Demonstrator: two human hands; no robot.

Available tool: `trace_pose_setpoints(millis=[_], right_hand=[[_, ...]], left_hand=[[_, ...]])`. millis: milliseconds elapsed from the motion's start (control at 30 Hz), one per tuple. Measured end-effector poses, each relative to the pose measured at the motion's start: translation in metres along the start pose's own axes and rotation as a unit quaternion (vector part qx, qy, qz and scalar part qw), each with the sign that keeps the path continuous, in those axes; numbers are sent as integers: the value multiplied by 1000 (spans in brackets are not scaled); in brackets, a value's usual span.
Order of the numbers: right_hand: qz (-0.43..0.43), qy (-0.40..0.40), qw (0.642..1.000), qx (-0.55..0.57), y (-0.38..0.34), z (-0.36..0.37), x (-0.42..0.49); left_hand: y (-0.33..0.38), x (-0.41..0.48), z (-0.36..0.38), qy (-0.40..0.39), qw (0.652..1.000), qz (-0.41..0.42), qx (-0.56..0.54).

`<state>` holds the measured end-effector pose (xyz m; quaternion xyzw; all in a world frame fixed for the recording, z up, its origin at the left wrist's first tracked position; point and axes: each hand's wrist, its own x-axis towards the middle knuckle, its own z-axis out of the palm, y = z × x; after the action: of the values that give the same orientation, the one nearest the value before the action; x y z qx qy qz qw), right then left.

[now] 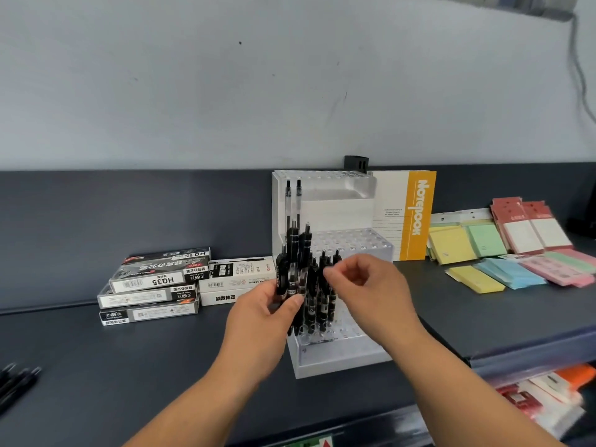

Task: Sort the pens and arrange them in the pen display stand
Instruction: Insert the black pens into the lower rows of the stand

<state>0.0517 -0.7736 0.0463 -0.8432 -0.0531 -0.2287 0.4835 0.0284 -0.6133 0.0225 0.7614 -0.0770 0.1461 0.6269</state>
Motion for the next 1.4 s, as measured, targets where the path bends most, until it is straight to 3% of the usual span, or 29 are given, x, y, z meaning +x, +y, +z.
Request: trace_pose_setpoints(millis=[133, 400, 500, 733, 1200, 1400], right_hand=[[23, -42, 991, 126, -19, -8, -1], [37, -46, 988, 144, -13, -19, 2], [30, -57, 990, 126, -9, -23, 4], [-20, -1, 998, 59, 5, -30, 17], [-18, -74, 996, -43, 22, -7, 21], [-8, -65, 994, -92, 29, 2, 15]], left_hand=[[4, 0, 7, -9, 999, 20, 28], [8, 3, 25, -25, 999, 18, 40], [14, 3, 33, -24, 999, 28, 20], [10, 5, 30, 32, 999, 39, 5], [3, 1, 28, 41, 999, 23, 0], [2, 0, 28, 40, 999, 23, 9]])
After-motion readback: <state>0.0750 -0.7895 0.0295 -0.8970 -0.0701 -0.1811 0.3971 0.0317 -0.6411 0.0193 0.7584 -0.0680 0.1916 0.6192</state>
